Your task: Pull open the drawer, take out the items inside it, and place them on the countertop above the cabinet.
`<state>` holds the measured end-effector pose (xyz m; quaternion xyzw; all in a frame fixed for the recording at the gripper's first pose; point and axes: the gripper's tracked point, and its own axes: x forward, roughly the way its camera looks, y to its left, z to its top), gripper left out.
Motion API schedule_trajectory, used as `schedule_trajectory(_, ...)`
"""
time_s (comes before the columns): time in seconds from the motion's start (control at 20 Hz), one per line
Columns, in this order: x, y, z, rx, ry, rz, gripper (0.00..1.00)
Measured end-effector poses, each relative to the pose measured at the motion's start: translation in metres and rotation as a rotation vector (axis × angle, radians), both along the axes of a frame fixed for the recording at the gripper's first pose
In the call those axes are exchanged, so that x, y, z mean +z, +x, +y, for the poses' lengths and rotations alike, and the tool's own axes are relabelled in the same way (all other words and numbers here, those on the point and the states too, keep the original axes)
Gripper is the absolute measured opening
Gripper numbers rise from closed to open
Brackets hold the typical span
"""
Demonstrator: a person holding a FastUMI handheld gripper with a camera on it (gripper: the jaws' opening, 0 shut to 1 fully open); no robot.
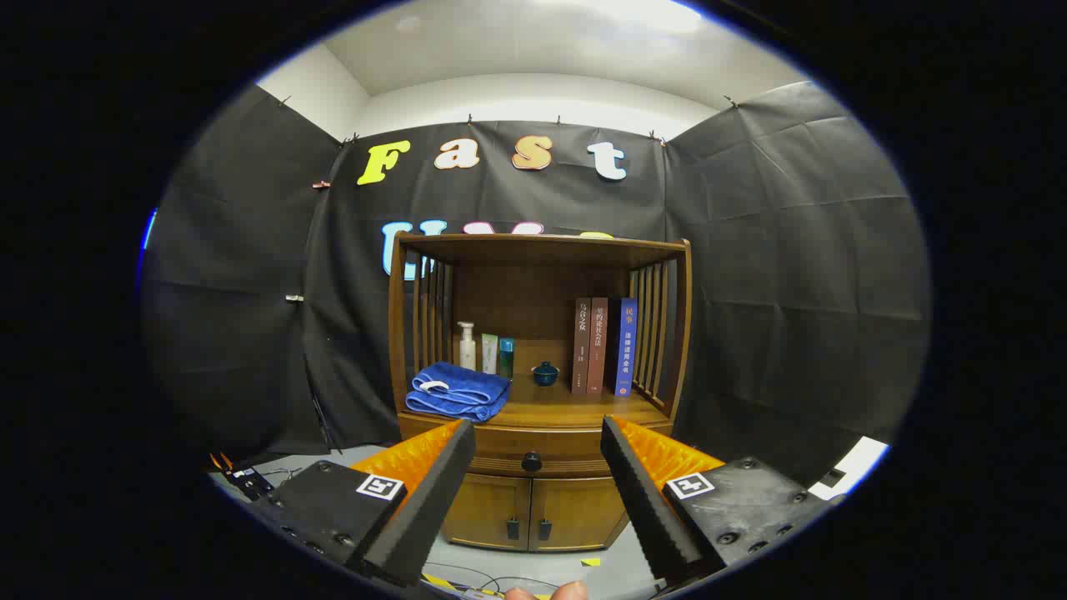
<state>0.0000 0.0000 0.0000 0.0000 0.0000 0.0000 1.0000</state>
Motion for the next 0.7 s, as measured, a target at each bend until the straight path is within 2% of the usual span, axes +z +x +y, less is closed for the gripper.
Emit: schedule_trajectory(0.7, 0.0008, 0.0013, -0.0031, -0.001, 0.005, 0.003, 0.99)
